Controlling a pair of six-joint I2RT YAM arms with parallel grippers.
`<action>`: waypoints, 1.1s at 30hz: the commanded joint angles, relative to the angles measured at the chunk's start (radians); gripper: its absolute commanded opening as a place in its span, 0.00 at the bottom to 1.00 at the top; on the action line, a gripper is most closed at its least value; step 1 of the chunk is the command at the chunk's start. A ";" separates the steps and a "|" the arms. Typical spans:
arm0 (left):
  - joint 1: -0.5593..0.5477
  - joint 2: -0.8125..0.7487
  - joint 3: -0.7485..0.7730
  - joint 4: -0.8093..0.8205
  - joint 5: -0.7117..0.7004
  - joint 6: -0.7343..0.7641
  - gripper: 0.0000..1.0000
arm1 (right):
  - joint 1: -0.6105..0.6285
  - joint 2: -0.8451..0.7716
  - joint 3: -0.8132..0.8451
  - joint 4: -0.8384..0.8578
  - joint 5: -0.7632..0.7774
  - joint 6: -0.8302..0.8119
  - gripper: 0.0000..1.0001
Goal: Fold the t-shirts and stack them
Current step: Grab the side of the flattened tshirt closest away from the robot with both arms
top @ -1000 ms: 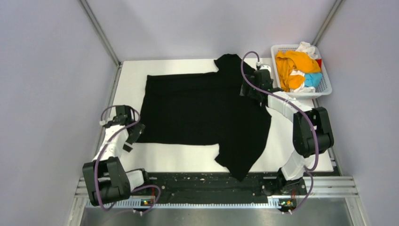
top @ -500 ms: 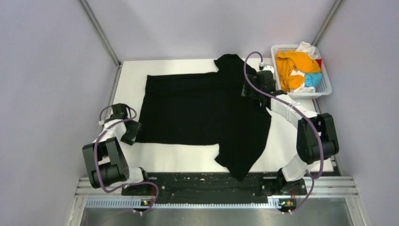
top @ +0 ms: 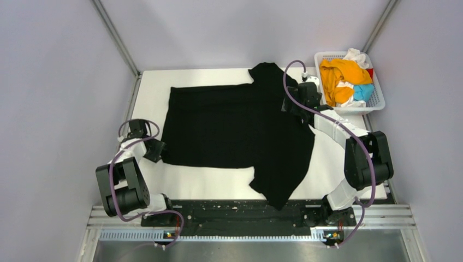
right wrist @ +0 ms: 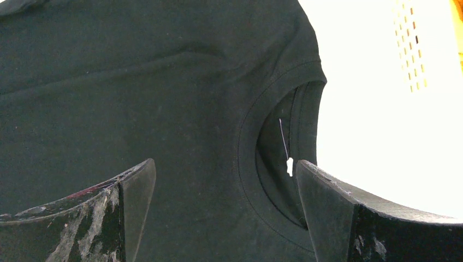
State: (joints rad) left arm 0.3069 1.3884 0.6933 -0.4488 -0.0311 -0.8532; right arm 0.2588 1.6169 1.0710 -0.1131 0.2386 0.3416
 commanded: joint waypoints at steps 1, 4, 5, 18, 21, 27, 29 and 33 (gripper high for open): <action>-0.014 0.047 -0.050 0.058 0.123 -0.003 0.46 | -0.008 -0.042 -0.005 0.027 0.030 0.000 0.99; -0.015 0.052 -0.045 0.050 0.122 0.000 0.36 | -0.008 -0.044 -0.009 0.026 0.032 0.002 0.99; -0.015 0.051 -0.043 0.045 0.119 0.002 0.31 | -0.007 -0.047 -0.010 0.025 0.033 0.003 0.99; -0.014 0.006 -0.019 -0.074 0.048 0.018 0.00 | -0.005 -0.090 -0.033 -0.071 -0.054 0.030 0.98; -0.014 -0.038 -0.023 -0.148 -0.040 0.002 0.00 | 0.035 -0.109 -0.036 -0.132 -0.067 0.020 0.97; -0.014 -0.120 -0.052 -0.173 -0.079 -0.015 0.00 | 0.212 -0.141 -0.063 -0.285 -0.015 -0.006 0.97; -0.014 -0.117 -0.049 -0.174 -0.070 -0.008 0.00 | 0.271 -0.178 -0.082 -0.373 -0.035 0.004 0.97; -0.014 -0.097 -0.039 -0.167 -0.066 0.013 0.00 | 0.408 -0.254 -0.114 -0.570 -0.051 0.019 0.94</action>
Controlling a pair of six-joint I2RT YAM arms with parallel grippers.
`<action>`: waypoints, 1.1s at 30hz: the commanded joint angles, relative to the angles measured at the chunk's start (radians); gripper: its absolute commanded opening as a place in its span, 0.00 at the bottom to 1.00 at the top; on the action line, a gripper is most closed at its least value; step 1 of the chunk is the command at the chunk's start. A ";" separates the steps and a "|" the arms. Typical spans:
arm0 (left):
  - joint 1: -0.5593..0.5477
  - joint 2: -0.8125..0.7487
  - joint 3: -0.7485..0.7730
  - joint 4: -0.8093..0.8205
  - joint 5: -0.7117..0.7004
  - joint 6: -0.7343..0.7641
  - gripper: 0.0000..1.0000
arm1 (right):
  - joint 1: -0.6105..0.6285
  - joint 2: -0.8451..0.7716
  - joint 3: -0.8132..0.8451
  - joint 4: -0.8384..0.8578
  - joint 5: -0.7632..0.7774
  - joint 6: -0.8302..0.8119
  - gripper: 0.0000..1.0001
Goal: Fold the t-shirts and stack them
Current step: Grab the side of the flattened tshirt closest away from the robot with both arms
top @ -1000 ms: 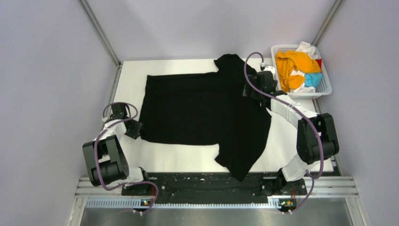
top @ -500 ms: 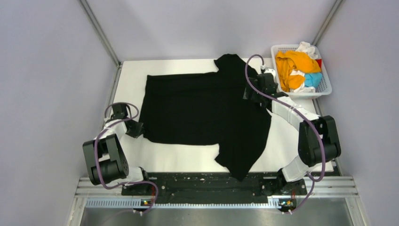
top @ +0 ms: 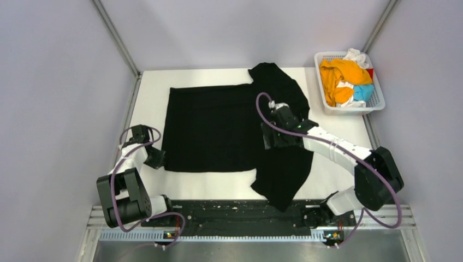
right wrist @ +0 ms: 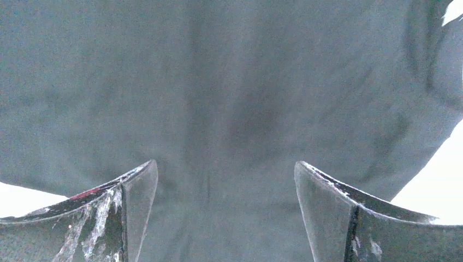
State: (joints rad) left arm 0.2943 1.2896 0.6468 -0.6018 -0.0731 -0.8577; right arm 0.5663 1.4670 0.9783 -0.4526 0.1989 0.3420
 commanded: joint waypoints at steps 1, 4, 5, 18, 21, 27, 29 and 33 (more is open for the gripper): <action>-0.001 0.005 0.013 -0.014 -0.025 0.025 0.00 | 0.135 -0.120 -0.031 -0.281 -0.020 0.038 0.92; -0.001 0.006 0.026 -0.029 -0.030 0.050 0.00 | 0.232 -0.153 -0.069 -0.409 -0.091 0.136 0.87; -0.002 0.003 0.028 -0.032 -0.029 0.053 0.00 | 0.266 -0.156 -0.088 -0.437 -0.124 0.170 0.85; -0.002 -0.076 -0.026 0.005 0.032 0.062 0.00 | 0.549 -0.042 -0.226 -0.323 -0.132 0.450 0.63; -0.002 -0.085 -0.024 0.002 0.030 0.057 0.00 | 0.555 -0.007 -0.261 -0.317 -0.059 0.502 0.60; -0.001 -0.108 -0.028 -0.020 -0.003 0.041 0.00 | 0.554 -0.001 -0.274 -0.341 0.040 0.604 0.16; -0.001 -0.118 -0.025 -0.032 -0.012 0.035 0.00 | 0.555 -0.046 -0.283 -0.345 0.002 0.600 0.00; -0.001 -0.153 -0.025 -0.085 -0.055 0.019 0.00 | 0.557 -0.139 -0.297 -0.369 -0.128 0.578 0.00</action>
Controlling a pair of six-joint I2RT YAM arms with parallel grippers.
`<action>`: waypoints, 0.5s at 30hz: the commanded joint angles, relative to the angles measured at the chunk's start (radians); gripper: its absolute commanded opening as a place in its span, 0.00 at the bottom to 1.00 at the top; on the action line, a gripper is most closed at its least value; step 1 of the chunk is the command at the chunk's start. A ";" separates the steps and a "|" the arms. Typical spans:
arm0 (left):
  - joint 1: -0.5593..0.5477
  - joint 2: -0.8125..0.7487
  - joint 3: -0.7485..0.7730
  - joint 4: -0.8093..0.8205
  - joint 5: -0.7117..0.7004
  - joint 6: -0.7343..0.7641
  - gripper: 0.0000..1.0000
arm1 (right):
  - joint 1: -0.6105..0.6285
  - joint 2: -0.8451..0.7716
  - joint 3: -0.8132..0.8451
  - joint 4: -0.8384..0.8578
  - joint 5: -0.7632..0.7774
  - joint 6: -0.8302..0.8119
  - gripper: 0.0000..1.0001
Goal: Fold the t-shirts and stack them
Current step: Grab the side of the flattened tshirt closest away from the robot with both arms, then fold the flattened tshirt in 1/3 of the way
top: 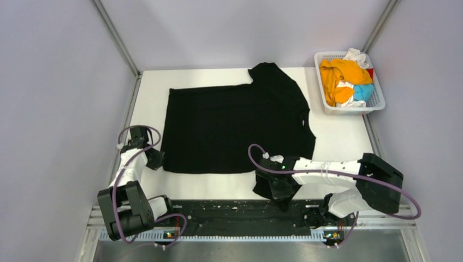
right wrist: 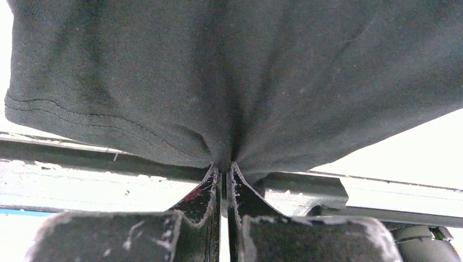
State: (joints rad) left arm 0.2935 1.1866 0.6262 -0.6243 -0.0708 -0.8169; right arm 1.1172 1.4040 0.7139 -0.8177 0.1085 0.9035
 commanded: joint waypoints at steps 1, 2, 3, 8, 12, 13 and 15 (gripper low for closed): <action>-0.001 -0.059 -0.003 -0.089 -0.076 -0.031 0.00 | 0.007 -0.100 -0.037 -0.011 -0.073 0.014 0.00; -0.001 -0.069 -0.001 -0.121 -0.099 -0.039 0.00 | 0.010 -0.122 -0.047 -0.012 -0.097 0.013 0.00; -0.001 -0.081 -0.001 -0.142 -0.121 -0.048 0.00 | 0.016 -0.145 -0.055 -0.010 -0.126 0.009 0.00; -0.001 -0.139 -0.005 -0.207 -0.169 -0.061 0.00 | 0.031 -0.210 -0.054 -0.044 -0.205 -0.003 0.00; -0.001 -0.150 -0.003 -0.212 -0.140 -0.075 0.00 | 0.021 -0.222 0.012 -0.069 -0.119 -0.023 0.00; -0.001 -0.147 0.008 -0.212 -0.132 -0.078 0.00 | 0.001 -0.217 0.032 -0.069 -0.113 -0.030 0.00; -0.001 -0.148 0.025 -0.185 -0.096 -0.069 0.00 | -0.063 -0.210 0.069 -0.064 -0.038 -0.058 0.00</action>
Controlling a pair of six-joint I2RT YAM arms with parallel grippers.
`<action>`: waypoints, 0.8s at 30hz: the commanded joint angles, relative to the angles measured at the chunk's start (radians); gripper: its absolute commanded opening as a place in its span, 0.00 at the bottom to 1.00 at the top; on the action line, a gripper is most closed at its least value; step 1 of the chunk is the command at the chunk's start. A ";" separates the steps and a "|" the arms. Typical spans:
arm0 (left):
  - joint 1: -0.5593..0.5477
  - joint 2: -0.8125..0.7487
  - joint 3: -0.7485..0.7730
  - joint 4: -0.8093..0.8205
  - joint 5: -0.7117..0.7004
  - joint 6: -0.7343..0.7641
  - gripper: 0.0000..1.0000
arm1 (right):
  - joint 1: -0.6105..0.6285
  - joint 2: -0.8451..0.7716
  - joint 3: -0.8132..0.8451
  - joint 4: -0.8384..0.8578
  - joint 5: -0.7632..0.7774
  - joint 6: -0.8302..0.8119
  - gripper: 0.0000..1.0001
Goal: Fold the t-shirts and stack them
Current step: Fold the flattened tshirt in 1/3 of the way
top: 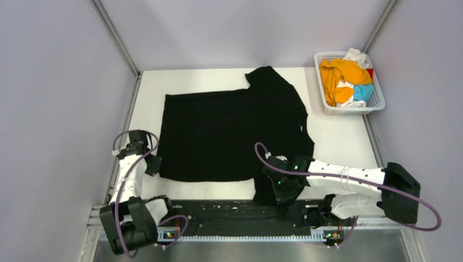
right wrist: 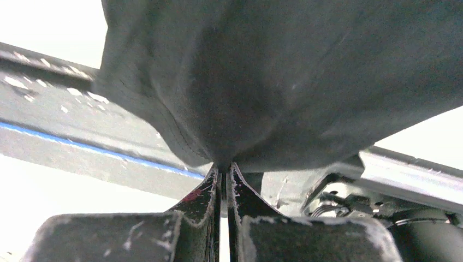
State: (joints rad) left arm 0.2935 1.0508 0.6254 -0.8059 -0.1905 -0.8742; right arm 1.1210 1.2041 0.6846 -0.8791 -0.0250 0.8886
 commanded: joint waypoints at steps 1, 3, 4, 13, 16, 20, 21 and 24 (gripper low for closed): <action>-0.001 -0.011 0.033 0.019 0.042 -0.004 0.00 | -0.104 -0.009 0.115 0.004 0.114 -0.069 0.00; -0.001 0.000 0.058 0.029 0.054 0.003 0.00 | -0.186 -0.008 0.161 0.039 0.168 -0.133 0.00; -0.001 0.008 0.072 0.029 0.056 0.006 0.00 | -0.214 -0.007 0.183 0.061 0.188 -0.163 0.00; -0.002 0.061 0.129 0.135 0.176 -0.024 0.00 | -0.388 0.100 0.303 0.189 0.243 -0.342 0.00; -0.003 0.087 0.162 0.152 0.178 -0.026 0.00 | -0.417 0.106 0.349 0.229 0.277 -0.369 0.00; -0.002 0.142 0.201 0.188 0.186 -0.021 0.00 | -0.463 0.125 0.390 0.253 0.290 -0.404 0.00; -0.002 0.159 0.213 0.190 0.185 -0.018 0.00 | -0.474 0.131 0.404 0.254 0.292 -0.412 0.00; -0.003 0.211 0.240 0.196 0.185 -0.013 0.00 | -0.490 0.146 0.437 0.253 0.299 -0.442 0.00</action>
State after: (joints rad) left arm 0.2924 1.2152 0.8070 -0.6655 -0.0132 -0.8894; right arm 0.6594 1.3289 1.0477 -0.6724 0.2337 0.5083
